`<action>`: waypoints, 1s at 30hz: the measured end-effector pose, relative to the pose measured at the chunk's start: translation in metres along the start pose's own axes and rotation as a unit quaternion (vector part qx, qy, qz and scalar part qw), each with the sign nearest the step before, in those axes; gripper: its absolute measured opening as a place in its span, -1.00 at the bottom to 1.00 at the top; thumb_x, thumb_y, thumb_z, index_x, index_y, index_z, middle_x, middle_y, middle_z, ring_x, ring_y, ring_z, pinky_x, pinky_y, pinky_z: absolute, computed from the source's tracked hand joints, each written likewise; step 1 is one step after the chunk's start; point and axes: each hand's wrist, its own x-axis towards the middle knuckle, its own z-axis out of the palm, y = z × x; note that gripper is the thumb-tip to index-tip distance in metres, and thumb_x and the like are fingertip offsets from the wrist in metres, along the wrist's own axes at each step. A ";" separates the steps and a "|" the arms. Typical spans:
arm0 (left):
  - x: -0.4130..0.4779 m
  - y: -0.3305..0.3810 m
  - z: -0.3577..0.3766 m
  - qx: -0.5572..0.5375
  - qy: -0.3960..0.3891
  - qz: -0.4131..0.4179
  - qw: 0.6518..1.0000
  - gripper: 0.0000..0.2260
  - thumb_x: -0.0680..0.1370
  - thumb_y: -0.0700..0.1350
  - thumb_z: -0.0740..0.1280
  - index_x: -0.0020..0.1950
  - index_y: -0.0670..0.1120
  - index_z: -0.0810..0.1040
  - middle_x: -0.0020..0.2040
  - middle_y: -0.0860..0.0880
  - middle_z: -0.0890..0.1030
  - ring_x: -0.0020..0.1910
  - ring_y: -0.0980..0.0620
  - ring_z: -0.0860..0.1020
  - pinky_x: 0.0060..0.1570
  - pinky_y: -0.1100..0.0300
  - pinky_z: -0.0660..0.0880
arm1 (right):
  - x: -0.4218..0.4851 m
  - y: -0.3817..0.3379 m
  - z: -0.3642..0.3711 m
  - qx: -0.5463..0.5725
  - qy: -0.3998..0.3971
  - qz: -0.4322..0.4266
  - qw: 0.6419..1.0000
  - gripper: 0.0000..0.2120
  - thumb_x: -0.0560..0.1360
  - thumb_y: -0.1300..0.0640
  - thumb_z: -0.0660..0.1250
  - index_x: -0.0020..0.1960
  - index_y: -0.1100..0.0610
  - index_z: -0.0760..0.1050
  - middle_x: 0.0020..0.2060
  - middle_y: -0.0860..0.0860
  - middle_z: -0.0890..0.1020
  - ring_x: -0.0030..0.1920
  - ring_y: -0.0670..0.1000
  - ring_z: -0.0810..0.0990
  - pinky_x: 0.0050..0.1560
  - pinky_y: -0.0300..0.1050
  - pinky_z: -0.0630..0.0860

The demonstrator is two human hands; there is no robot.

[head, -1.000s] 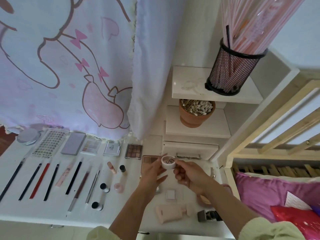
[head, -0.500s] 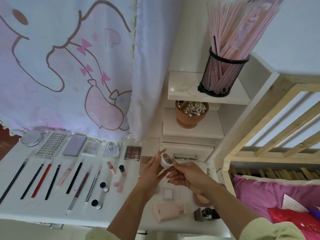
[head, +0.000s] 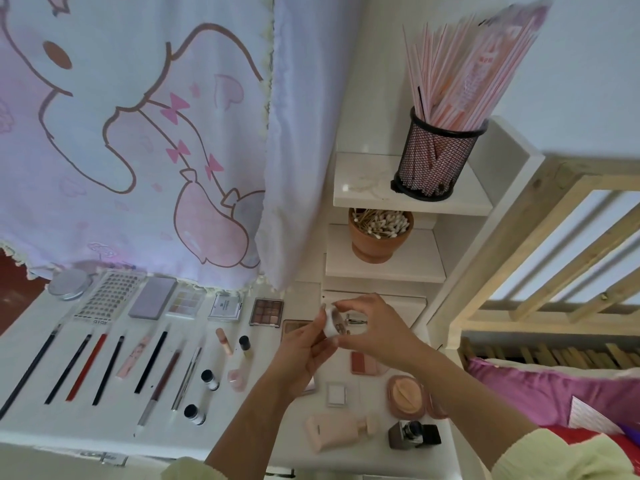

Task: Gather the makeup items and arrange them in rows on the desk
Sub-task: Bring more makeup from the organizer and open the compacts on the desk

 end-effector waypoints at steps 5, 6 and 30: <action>-0.004 0.003 0.000 0.006 -0.014 -0.001 1.000 -0.72 0.48 0.02 0.36 -0.04 -0.18 0.66 -0.15 -0.11 0.65 -0.20 0.05 0.63 0.10 0.16 0.57 | 0.000 0.002 0.001 -0.015 0.014 -0.025 0.999 -0.44 0.32 -0.08 0.54 0.29 -0.03 0.51 0.05 -0.24 0.53 0.14 -0.21 0.34 0.04 -0.45 0.24; -0.004 0.003 0.000 0.007 -0.015 -0.002 1.000 -0.69 0.47 0.03 0.37 0.00 -0.19 0.66 -0.12 -0.13 0.65 -0.18 0.04 0.62 0.07 0.16 0.59 | 0.001 0.002 0.001 -0.017 0.012 -0.029 0.999 -0.43 0.32 -0.09 0.55 0.28 -0.01 0.52 0.04 -0.22 0.53 0.14 -0.18 0.35 0.05 -0.42 0.25; -0.007 0.000 0.005 0.008 -0.009 -0.030 0.999 -0.59 0.47 0.08 0.34 0.06 -0.26 0.62 -0.09 -0.22 0.65 -0.16 -0.06 0.66 -0.08 0.13 0.63 | -0.008 -0.002 -0.007 0.028 -0.013 -0.001 1.000 -0.27 0.26 -0.01 0.59 0.35 -0.18 0.35 0.08 -0.26 0.49 0.21 -0.20 0.42 0.21 -0.24 0.36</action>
